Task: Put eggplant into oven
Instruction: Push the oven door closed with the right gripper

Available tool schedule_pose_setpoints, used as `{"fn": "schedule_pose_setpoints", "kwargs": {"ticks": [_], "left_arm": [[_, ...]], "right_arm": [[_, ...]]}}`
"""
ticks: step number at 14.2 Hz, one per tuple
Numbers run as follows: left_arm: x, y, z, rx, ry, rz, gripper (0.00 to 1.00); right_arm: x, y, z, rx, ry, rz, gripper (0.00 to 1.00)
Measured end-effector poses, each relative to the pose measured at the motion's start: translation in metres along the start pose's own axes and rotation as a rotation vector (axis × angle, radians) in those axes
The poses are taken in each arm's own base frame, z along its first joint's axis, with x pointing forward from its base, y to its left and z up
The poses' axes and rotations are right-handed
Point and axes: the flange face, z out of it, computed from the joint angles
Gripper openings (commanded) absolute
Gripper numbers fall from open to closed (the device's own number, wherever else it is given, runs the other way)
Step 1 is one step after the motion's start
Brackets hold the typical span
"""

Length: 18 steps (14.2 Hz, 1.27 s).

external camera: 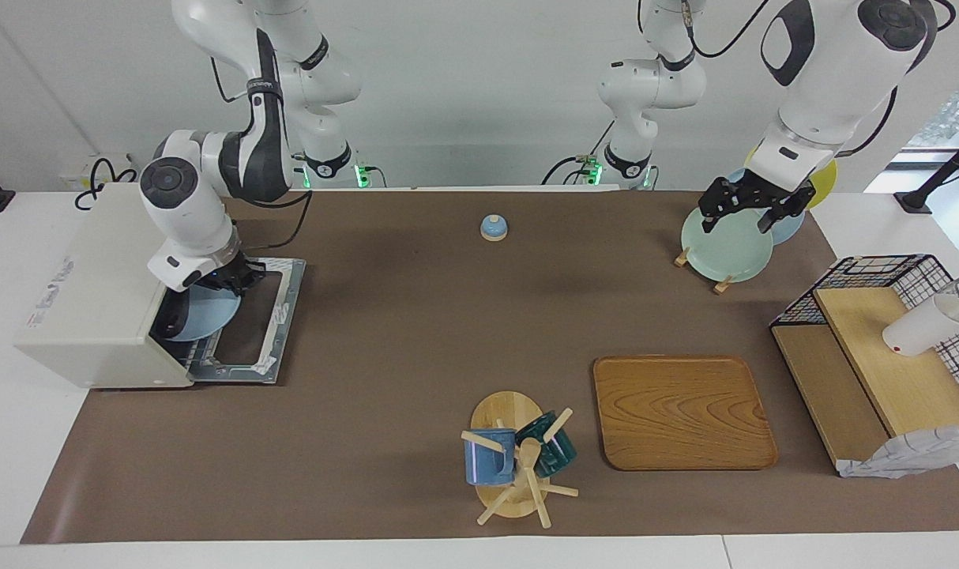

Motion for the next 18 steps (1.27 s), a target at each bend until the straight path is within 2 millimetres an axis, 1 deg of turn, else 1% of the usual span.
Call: {"fn": "schedule_pose_setpoints", "kwargs": {"ticks": [1,2,3,4,5,6,7,8,9,10,11,12,13,14,17,18], "left_arm": [[0.000,0.000,0.000,0.000,0.000,0.000,1.00],[0.000,0.000,0.000,0.000,0.000,0.000,1.00],[0.000,0.000,0.000,0.000,0.000,0.000,1.00],[0.000,0.000,0.000,0.000,0.000,0.000,1.00],[0.000,0.000,0.000,0.000,0.000,0.000,1.00],[0.000,0.000,0.000,0.000,0.000,0.000,1.00],[0.000,0.000,0.000,0.000,0.000,0.000,1.00],[0.000,0.000,0.000,0.000,0.000,0.000,1.00],[0.000,0.000,0.000,0.000,0.000,0.000,1.00],[0.000,0.000,0.000,0.000,0.000,0.000,1.00],[0.000,0.000,0.000,0.000,0.000,0.000,1.00],[0.000,0.000,0.000,0.000,0.000,0.000,1.00],[0.000,0.000,0.000,0.000,0.000,0.000,1.00],[0.000,0.000,0.000,0.000,0.000,0.000,1.00],[0.000,0.000,0.000,0.000,0.000,0.000,1.00],[0.000,0.000,0.000,0.000,0.000,0.000,1.00]], "right_arm": [[0.000,-0.003,-0.001,0.002,0.000,-0.004,0.35],[0.000,-0.007,-0.005,0.008,0.004,-0.008,0.32],[0.002,-0.014,-0.013,0.021,0.012,-0.013,0.21],[0.007,-0.027,-0.027,0.035,0.035,-0.024,0.06],[0.013,-0.043,-0.040,0.042,0.071,-0.033,0.00],[0.020,-0.063,-0.049,0.042,0.121,-0.031,0.00],[0.026,-0.089,-0.049,0.040,0.164,-0.022,0.00],[0.032,-0.113,-0.039,0.041,0.188,-0.007,0.00],[0.037,-0.129,-0.021,0.041,0.192,0.005,0.00],[0.044,-0.134,0.004,0.039,0.179,0.013,0.00],[0.050,-0.133,0.026,0.036,0.160,0.019,0.00],[0.054,-0.128,0.042,0.034,0.142,0.028,0.00],[0.055,-0.123,0.051,0.033,0.127,0.037,0.00],[0.055,-0.119,0.053,0.033,0.121,0.044,0.00],[0.051,-0.112,0.057,0.031,0.090,0.038,0.00],[0.049,-0.106,0.058,0.029,0.081,0.028,0.00]]}}
